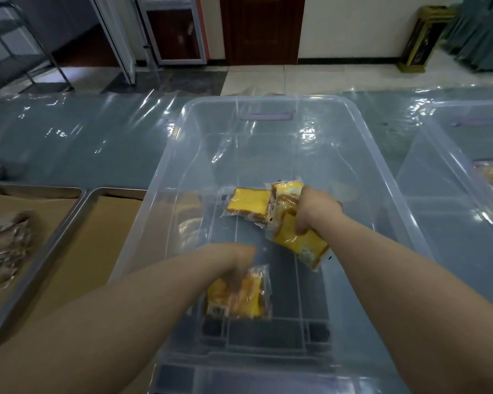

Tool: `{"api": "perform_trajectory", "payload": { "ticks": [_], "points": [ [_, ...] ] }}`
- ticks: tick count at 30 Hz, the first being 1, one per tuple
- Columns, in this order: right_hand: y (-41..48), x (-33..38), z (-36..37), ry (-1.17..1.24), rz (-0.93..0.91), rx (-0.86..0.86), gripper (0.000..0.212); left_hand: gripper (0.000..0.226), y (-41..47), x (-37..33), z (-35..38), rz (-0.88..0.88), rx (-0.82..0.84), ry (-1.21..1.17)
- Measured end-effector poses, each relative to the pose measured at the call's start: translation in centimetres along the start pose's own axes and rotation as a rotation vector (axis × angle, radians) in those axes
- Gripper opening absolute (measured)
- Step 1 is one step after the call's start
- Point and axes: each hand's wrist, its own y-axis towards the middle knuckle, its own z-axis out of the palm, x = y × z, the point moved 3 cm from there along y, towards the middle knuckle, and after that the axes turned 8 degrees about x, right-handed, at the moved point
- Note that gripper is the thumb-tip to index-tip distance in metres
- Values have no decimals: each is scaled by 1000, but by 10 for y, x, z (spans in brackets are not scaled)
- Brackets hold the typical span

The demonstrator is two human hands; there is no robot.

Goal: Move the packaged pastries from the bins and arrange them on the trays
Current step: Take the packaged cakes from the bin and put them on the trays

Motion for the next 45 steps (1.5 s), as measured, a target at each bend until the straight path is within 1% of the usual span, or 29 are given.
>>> {"api": "perform_trajectory", "payload": {
  "ticks": [1, 2, 3, 5, 6, 7, 9, 11, 12, 14, 18, 21, 24, 26, 28, 30, 32, 33, 34, 35, 36, 37, 39, 41, 43, 45],
  "points": [
    [-1, 0, -1, -17, -11, 7, 66, 75, -1, 6, -6, -36, -38, -74],
    [-1, 1, -2, -34, -25, 21, 65, 77, -3, 12, -14, -68, -75, -119],
    [-1, 2, -3, -59, -43, 45, 64, 68, -4, 19, -23, -89, -110, -118],
    [3, 5, -8, -145, -99, 107, 64, 33, -7, 36, -42, -121, -184, -51],
    [6, 8, -10, -200, -133, 133, 65, 23, -9, 43, -53, -136, -236, -29],
    [9, 12, -11, -250, -164, 150, 68, 22, -10, 50, -62, -143, -293, -20],
    [19, 18, -11, -333, -204, 141, 79, 27, -6, 59, -79, -144, -409, -18],
    [33, 24, -12, -407, -229, 115, 92, 32, 2, 65, -90, -152, -480, 0],
    [41, 25, -13, -440, -239, 118, 98, 35, 8, 67, -95, -156, -481, 15],
    [57, 27, -15, -483, -265, 148, 105, 41, 23, 69, -99, -148, -424, 65],
    [82, 33, -10, -517, -331, 224, 107, 43, 56, 75, -98, -54, -297, 71],
    [92, 37, -8, -552, -355, 294, 111, 51, 74, 81, -104, -16, -207, 31],
    [92, 41, -9, -591, -377, 252, 106, 60, 85, 84, -109, -12, -74, 42],
    [90, 41, -10, -586, -392, 208, 103, 61, 88, 82, -109, -13, -49, 44],
    [86, 37, -9, -556, -414, 171, 104, 62, 88, 79, -107, -35, -62, 74],
    [80, 33, -8, -491, -429, 143, 111, 63, 83, 79, -104, -55, -91, 71],
    [76, 30, -7, -434, -405, 144, 123, 59, 78, 82, -101, -64, -125, -9],
    [75, 29, -7, -427, -381, 158, 125, 57, 75, 83, -98, -60, -144, -43],
    [74, 30, -7, -440, -362, 169, 121, 55, 72, 83, -96, -59, -175, -51],
    [74, 31, -7, -467, -352, 180, 111, 51, 69, 82, -94, -64, -215, -33],
    [75, 32, -8, -498, -343, 191, 101, 45, 67, 80, -92, -69, -254, -3],
    [75, 34, -8, -527, -336, 200, 97, 39, 65, 78, -90, -72, -284, 29],
    [78, 37, -7, -574, -339, 217, 102, 28, 65, 76, -86, -83, -317, 58],
    [81, 38, -8, -555, -345, 268, 107, 28, 65, 75, -82, -96, -339, 59],
    [84, 37, -9, -489, -346, 317, 105, 33, 65, 75, -79, -108, -363, 69],
    [86, 38, -10, -497, -347, 325, 97, 34, 64, 73, -77, -123, -390, 99]
  ]
}}
